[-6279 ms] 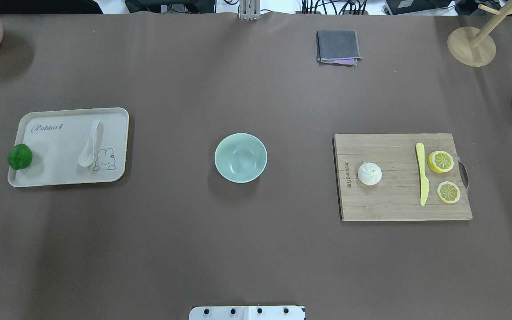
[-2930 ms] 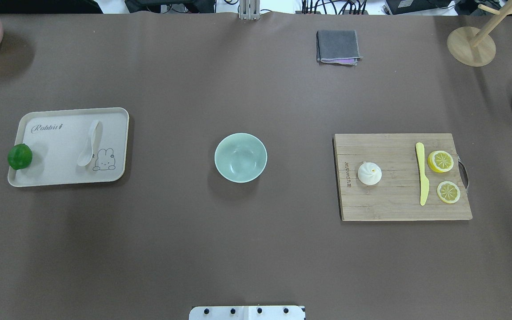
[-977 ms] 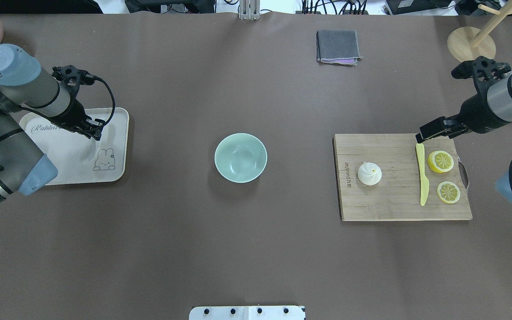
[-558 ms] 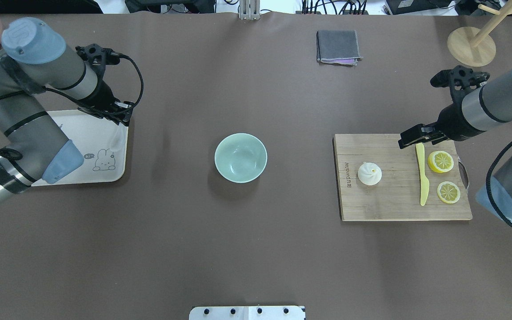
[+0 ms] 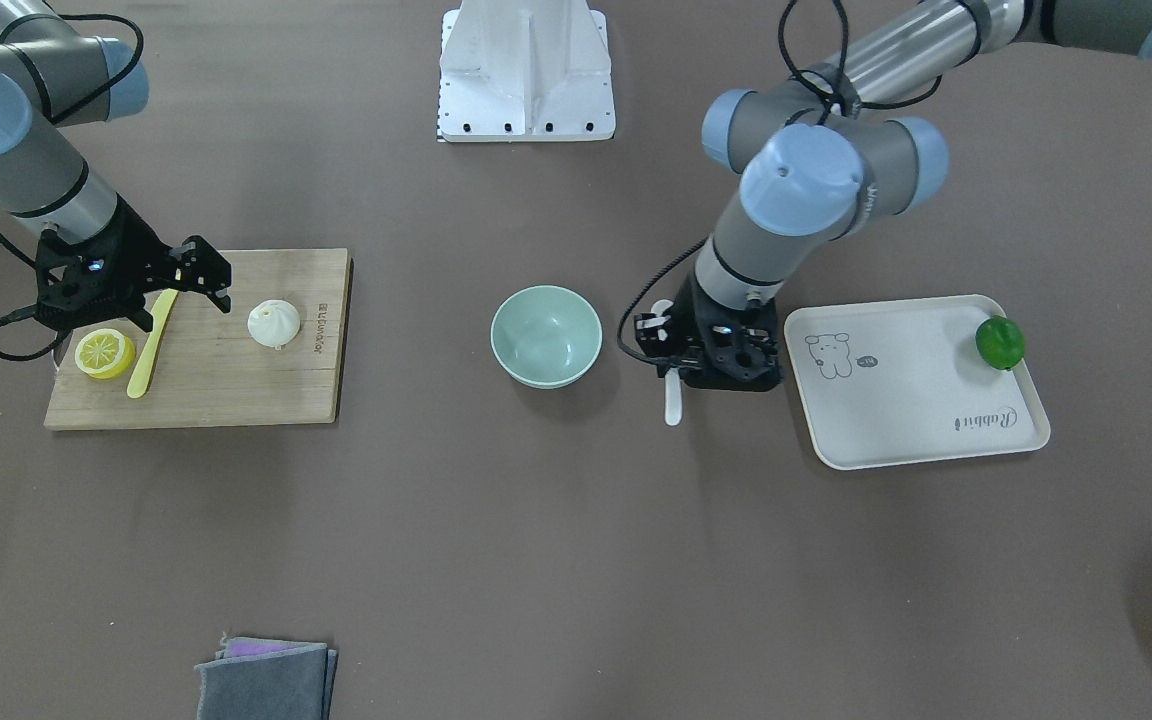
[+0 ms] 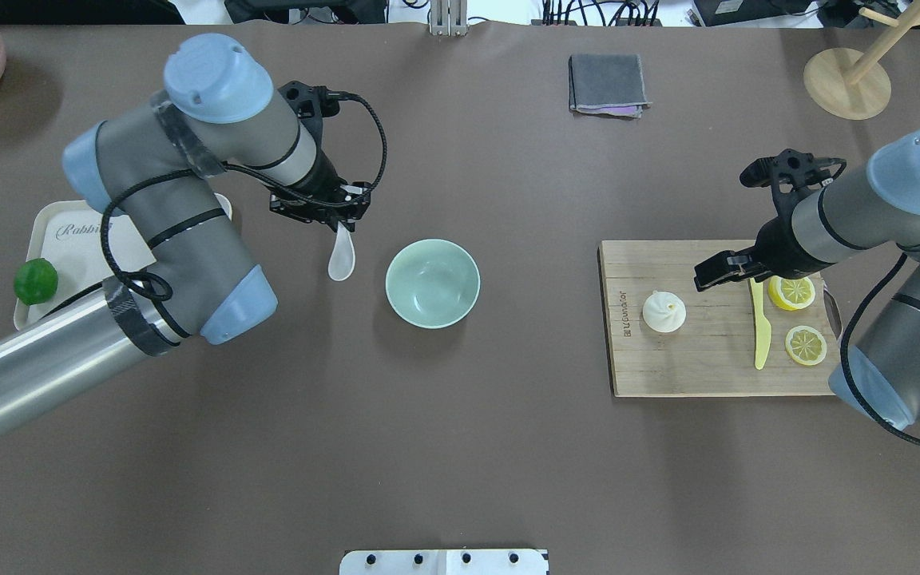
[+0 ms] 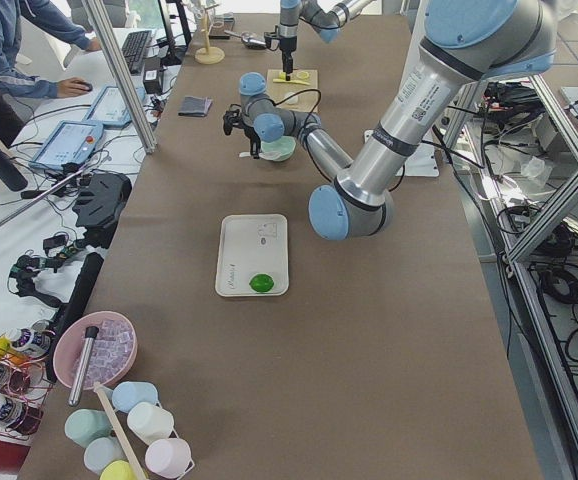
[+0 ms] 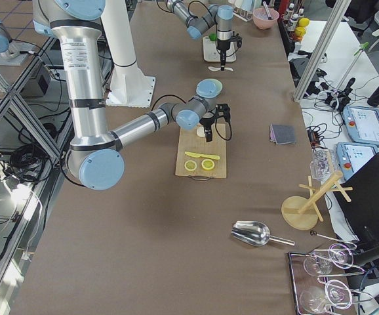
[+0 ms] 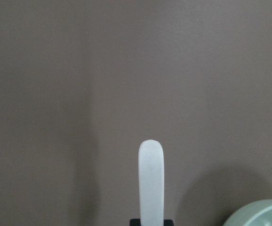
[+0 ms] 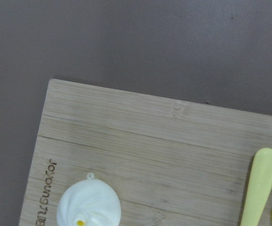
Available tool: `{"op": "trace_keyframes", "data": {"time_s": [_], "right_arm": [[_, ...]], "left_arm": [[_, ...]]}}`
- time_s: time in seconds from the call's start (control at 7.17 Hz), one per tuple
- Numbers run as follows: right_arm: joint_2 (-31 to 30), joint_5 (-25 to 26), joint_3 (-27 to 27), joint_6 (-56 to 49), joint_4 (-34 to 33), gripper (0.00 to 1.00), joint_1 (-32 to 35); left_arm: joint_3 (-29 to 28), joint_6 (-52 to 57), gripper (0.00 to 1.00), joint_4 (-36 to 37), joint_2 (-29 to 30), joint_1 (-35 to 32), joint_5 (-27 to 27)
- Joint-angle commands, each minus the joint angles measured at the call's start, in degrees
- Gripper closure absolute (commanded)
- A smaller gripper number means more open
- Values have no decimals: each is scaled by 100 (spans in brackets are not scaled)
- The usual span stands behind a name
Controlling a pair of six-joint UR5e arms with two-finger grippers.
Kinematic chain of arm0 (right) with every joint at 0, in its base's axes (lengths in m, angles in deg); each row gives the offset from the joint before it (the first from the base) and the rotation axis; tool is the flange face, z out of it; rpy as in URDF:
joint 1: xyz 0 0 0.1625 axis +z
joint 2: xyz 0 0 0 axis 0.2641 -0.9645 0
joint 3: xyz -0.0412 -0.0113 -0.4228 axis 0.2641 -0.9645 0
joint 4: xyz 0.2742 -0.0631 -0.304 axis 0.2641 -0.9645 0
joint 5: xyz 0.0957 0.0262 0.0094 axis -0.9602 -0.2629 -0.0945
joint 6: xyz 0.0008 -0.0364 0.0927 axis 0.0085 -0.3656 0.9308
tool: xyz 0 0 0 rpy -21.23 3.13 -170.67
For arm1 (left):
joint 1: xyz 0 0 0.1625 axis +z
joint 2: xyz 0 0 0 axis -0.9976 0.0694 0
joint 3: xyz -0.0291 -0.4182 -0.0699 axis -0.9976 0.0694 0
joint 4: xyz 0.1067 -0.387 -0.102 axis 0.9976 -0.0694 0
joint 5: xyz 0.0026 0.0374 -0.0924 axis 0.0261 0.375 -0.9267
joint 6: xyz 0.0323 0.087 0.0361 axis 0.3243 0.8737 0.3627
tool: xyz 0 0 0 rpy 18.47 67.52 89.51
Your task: Put spoon and bun in bowl
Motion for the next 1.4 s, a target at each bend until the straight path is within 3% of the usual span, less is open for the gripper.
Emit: {"op": "trace_keyframes", "data": {"time_s": [0.0, 0.28, 0.42, 0.7, 1.26], "right_arm": [[33, 6, 25, 270, 20, 5, -187], [138, 223, 8, 728, 29, 5, -572], [138, 426, 8, 737, 29, 5, -740], [200, 445, -18, 738, 29, 18, -759], [339, 709, -175, 746, 12, 38, -768]], "left_arm": [[-153, -490, 100, -12, 480, 332, 252], [-424, -448, 100, -369, 455, 351, 429], [-591, -430, 90, -660, 464, 342, 438], [-602, -421, 2, -680, 499, 324, 753], [-313, -412, 2, -610, 464, 26, 702]]}}
